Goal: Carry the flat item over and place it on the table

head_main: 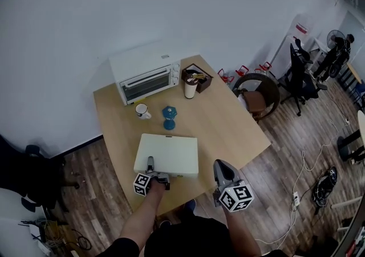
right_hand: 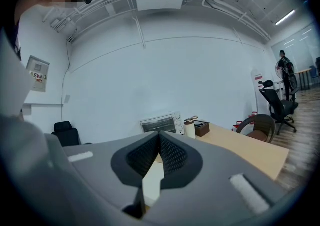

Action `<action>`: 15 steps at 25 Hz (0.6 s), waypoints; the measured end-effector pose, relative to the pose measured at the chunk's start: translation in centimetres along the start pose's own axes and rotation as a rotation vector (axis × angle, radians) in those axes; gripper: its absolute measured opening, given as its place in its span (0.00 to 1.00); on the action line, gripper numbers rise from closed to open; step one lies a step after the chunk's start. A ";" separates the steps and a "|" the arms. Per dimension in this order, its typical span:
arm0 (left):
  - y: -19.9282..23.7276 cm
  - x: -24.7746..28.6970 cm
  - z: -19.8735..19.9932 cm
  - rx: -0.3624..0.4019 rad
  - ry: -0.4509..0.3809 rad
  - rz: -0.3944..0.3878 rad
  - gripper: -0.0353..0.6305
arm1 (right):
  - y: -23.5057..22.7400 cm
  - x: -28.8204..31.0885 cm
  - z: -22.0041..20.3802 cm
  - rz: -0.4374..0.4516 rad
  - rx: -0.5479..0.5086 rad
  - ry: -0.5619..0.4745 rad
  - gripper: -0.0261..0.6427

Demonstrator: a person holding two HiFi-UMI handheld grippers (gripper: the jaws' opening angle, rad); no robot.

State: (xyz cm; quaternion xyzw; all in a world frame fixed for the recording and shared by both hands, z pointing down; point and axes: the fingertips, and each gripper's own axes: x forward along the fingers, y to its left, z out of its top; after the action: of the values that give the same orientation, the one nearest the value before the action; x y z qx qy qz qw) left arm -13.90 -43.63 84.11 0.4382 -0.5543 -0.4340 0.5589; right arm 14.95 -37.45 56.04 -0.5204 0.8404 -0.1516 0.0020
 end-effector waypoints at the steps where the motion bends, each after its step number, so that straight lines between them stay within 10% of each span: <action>1: 0.2 0.2 0.0 0.000 0.002 0.003 0.49 | -0.1 0.0 -0.2 -0.001 0.002 0.005 0.05; 15: 0.1 2.4 -0.2 -0.006 -0.019 0.059 0.57 | 0.9 0.2 -1.1 0.030 0.013 0.033 0.05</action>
State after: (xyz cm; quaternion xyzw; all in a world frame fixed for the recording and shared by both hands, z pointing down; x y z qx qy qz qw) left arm -13.65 -45.93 84.79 0.4161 -0.5709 -0.4231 0.5674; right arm 13.89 -36.95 56.89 -0.5051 0.8470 -0.1656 -0.0065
